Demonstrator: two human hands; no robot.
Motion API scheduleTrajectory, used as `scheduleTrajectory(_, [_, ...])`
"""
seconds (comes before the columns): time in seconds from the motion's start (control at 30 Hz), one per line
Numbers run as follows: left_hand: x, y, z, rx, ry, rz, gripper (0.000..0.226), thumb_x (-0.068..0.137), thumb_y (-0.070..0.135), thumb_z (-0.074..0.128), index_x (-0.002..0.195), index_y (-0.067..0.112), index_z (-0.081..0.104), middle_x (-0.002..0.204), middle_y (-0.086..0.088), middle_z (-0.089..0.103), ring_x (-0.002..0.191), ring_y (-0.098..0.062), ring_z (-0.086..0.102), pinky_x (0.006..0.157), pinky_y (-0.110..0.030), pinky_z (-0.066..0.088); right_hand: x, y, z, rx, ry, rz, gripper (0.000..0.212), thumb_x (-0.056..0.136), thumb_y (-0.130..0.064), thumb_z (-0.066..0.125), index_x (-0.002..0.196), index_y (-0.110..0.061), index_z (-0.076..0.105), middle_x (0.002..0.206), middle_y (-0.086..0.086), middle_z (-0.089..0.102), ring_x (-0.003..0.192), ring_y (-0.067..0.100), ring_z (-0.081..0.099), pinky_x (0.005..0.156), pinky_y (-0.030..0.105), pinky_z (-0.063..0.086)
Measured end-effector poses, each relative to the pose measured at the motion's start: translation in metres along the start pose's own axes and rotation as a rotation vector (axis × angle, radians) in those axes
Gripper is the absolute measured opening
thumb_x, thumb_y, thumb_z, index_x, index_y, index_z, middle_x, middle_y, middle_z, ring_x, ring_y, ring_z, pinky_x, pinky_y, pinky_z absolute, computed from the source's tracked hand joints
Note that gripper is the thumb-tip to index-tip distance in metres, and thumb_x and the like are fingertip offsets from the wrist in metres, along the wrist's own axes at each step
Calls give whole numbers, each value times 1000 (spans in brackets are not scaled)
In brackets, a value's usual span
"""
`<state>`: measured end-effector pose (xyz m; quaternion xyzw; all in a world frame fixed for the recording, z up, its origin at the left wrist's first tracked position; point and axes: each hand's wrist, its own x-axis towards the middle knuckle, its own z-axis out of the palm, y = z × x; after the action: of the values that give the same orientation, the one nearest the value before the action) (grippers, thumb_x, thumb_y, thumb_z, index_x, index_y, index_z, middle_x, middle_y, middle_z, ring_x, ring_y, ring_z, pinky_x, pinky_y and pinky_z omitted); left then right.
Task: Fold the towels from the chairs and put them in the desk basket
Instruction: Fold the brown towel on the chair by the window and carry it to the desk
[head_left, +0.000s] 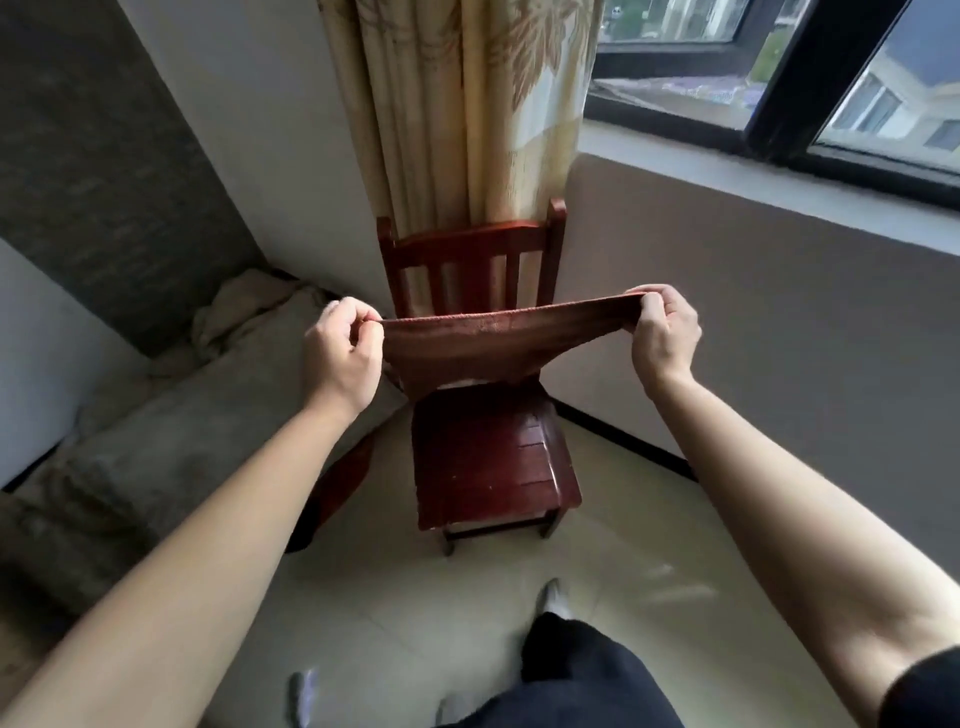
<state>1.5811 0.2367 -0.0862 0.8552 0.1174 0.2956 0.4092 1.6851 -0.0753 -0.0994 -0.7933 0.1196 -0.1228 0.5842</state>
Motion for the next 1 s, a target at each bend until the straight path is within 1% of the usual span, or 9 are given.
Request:
scheduleTrajectory(0.13, [-85, -39, 14, 67, -102, -113, 20, 77, 21, 45, 71, 11, 61, 78, -4, 59, 69, -19, 51, 64, -30, 38, -49, 70, -9, -116, -46, 142, 30, 85, -24, 44, 73, -30, 71, 81, -6, 72, 91, 19, 68, 90, 35, 54])
scheduleTrajectory(0.2, [-129, -63, 22, 122, -188, -213, 24, 76, 26, 44, 74, 11, 63, 80, -3, 59, 71, -22, 53, 65, -30, 38, -76, 107, -13, -208, -138, 196, 31, 89, -19, 44, 76, -30, 71, 85, -8, 71, 96, 16, 66, 86, 27, 49])
scheduleTrajectory(0.27, [-166, -89, 30, 178, -289, -322, 20, 79, 23, 46, 75, 14, 63, 83, -2, 59, 74, -25, 54, 67, -29, 38, -97, 140, -16, -317, -245, 221, 32, 93, -16, 44, 87, -27, 74, 90, -7, 69, 99, 16, 62, 81, 24, 40])
scheduleTrajectory(0.4, [-227, -123, 41, 321, -519, -511, 14, 86, 12, 54, 81, 15, 66, 88, -5, 59, 82, -29, 57, 71, -29, 40, -125, 198, -25, -556, -420, 249, 33, 95, -14, 44, 106, -22, 74, 113, 0, 72, 111, 19, 59, 86, 22, 36])
scheduleTrajectory(0.5, [-258, -138, 46, 378, -629, -599, 15, 88, 10, 53, 87, 13, 68, 94, -10, 62, 90, -31, 58, 79, -32, 42, -138, 228, -30, -665, -548, 273, 34, 95, -14, 44, 110, -21, 74, 120, 2, 70, 117, 24, 59, 92, 24, 38])
scheduleTrajectory(0.6, [-270, -147, 54, 412, -672, -643, 16, 89, 9, 51, 88, 12, 67, 95, -13, 63, 93, -33, 58, 81, -33, 42, -139, 246, -30, -711, -617, 307, 34, 95, -14, 44, 112, -20, 73, 123, 1, 70, 119, 23, 58, 100, 27, 40])
scheduleTrajectory(0.73, [-270, -151, 63, 428, -699, -684, 17, 89, 9, 51, 90, 11, 68, 97, -13, 63, 96, -33, 57, 83, -32, 41, -136, 254, -29, -722, -679, 349, 35, 95, -14, 44, 114, -19, 73, 126, -2, 68, 123, 21, 55, 102, 27, 38])
scheduleTrajectory(0.9, [-233, -156, 86, 460, -685, -762, 17, 90, 12, 49, 93, 16, 66, 101, -12, 63, 99, -33, 57, 85, -33, 44, -93, 254, -12, -696, -766, 344, 32, 96, -16, 45, 112, -23, 72, 121, -4, 70, 120, 19, 57, 90, 20, 35])
scheduleTrajectory(1.0, [-198, -165, 100, 462, -634, -794, 16, 89, 14, 51, 91, 20, 65, 100, -11, 66, 99, -33, 60, 85, -35, 46, -56, 247, 8, -675, -786, 317, 31, 94, -16, 46, 108, -24, 73, 117, -4, 71, 116, 18, 58, 88, 19, 36])
